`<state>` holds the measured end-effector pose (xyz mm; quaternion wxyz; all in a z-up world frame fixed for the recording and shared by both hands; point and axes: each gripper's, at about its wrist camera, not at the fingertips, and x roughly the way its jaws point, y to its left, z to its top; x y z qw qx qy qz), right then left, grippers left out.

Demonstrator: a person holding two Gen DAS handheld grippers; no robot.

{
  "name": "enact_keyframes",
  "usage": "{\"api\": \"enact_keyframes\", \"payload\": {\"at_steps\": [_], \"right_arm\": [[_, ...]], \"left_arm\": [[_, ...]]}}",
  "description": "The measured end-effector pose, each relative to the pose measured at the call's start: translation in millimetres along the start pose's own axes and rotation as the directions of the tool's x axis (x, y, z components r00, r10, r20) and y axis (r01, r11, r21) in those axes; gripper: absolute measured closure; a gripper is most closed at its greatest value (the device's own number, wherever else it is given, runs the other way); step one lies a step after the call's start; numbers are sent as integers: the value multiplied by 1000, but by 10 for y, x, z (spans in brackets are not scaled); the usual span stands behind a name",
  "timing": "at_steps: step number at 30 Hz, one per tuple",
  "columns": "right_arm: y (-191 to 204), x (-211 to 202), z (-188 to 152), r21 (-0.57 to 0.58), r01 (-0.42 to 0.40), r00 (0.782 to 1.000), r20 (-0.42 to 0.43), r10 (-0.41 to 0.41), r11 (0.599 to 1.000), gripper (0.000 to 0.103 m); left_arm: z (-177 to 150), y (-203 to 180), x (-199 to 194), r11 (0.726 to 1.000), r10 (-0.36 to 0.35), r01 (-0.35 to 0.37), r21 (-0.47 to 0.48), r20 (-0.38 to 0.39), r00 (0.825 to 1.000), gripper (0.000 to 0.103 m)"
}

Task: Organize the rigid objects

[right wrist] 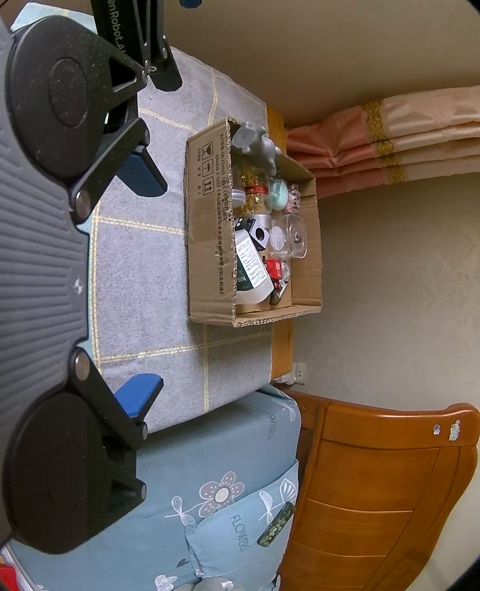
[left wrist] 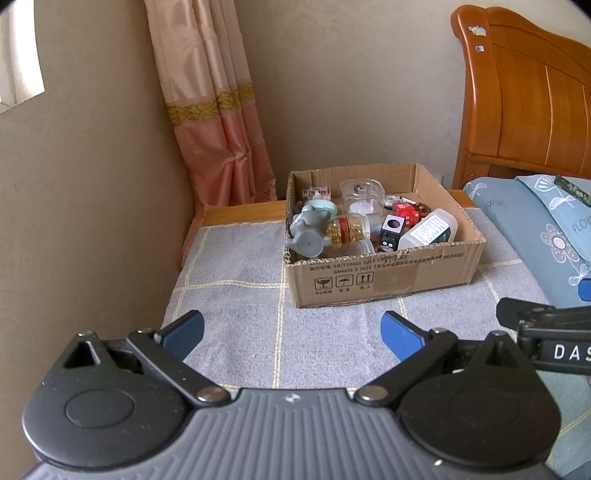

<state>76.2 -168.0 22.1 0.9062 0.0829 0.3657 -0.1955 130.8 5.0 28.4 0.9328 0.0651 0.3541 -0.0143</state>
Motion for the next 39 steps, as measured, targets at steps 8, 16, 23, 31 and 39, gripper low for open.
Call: {"api": "enact_keyframes", "payload": {"at_steps": [8,16,23,31,39], "right_arm": [[-1,-8,10,2,0,1000,3,0,1000,0],[-7,-30,9,3,1,1000,7,-1,1000,0],[-5,-34,6,4,-1,1000,8,1,1000,0],[-6,-32,6,4,-1,1000,8,1,1000,0],[9,-27,0,5,-2,1000,6,2,1000,0]], "left_arm": [[17,10,-4,1000,1,-1,-2,2,1000,2],[16,3,-7,1000,2,-2,-2,2,1000,2],[15,-2,-10,1000,3,-3,-3,2,1000,2],[9,-10,-18,1000,4,-4,0,2,1000,2],[7,-15,-19,1000,3,-3,0,1,1000,2]]}}
